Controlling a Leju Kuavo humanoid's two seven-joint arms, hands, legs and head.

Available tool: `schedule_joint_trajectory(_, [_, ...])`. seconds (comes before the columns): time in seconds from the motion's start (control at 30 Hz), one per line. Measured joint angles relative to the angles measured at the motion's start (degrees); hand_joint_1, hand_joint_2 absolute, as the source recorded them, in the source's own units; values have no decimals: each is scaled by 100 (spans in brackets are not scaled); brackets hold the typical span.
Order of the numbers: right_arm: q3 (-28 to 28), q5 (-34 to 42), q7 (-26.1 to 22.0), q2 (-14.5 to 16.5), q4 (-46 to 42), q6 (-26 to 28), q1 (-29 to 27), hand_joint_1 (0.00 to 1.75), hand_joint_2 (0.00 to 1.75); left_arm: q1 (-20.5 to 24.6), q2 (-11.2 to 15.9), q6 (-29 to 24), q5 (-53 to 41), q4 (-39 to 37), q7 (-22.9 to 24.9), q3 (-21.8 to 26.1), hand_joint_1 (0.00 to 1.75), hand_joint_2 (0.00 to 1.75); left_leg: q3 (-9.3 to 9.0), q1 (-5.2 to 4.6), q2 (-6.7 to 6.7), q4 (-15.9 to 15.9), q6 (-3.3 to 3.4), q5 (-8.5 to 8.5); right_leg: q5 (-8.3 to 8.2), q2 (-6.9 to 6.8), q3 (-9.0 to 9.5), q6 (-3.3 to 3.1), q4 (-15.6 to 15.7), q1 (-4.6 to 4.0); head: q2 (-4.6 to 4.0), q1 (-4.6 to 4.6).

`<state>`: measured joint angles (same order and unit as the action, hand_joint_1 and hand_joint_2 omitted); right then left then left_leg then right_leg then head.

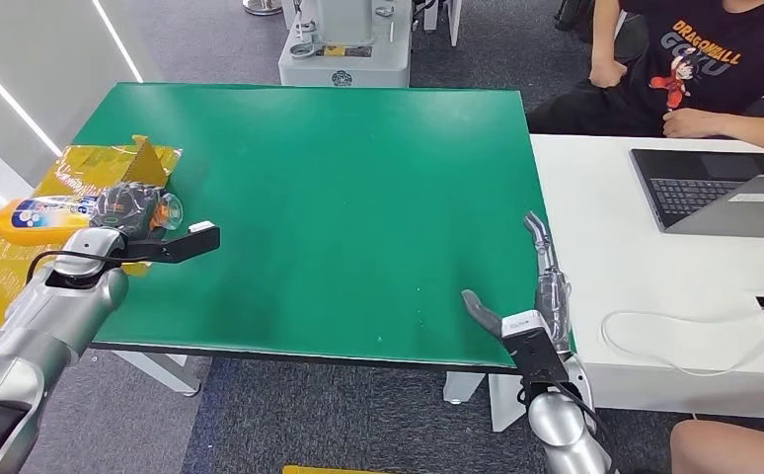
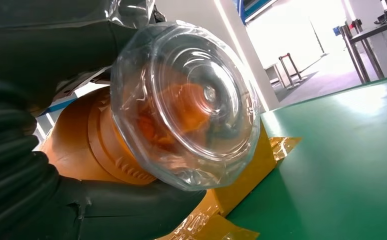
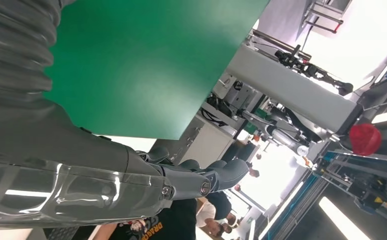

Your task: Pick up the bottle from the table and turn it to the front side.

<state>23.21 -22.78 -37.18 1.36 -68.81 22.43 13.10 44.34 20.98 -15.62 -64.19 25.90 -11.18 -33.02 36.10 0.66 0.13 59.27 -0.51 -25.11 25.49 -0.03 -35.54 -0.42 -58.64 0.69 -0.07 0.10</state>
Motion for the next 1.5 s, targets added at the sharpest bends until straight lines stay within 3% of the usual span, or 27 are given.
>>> schedule_joint_trajectory(0.3, [3,-3,-2,0,2,-6,6,0,175,-29,27,3,-6,-32,-82,78,175,175,0,-1,-1,1,0,0,0,0,0,0,1,0,0,0])
schedule_joint_trajectory(0.53, [3,-47,-21,0,66,-80,107,0,175,-25,49,36,-106,-66,-561,82,175,175,-1,0,0,1,0,0,0,1,0,0,0,0,0,0])
schedule_joint_trajectory(1.0, [50,10,-59,0,181,5,162,0,175,64,-87,210,-252,-176,-569,82,175,175,-1,-1,2,2,0,0,-1,2,0,0,1,1,0,0])
schedule_joint_trajectory(1.03, [60,6,-51,0,173,6,160,0,175,60,-102,203,-259,-189,-512,82,166,175,-1,-1,3,2,0,0,-1,3,0,0,1,1,0,-1])
schedule_joint_trajectory(1.13, [85,-5,-9,0,127,9,142,0,175,25,-131,162,-272,-244,-375,82,35,175,-1,0,3,2,0,0,0,4,0,0,1,0,0,-1])
schedule_joint_trajectory(1.17, [89,-5,4,-1,109,8,131,0,175,7,-137,145,-275,-263,-328,82,0,175,-1,0,3,2,0,0,0,4,0,0,1,0,0,0])
schedule_joint_trajectory(1.5, [143,-20,38,-13,-7,-57,74,0,175,-235,-141,120,-263,-416,103,197,0,175,-2,0,3,0,0,0,0,4,0,0,0,0,0,0])
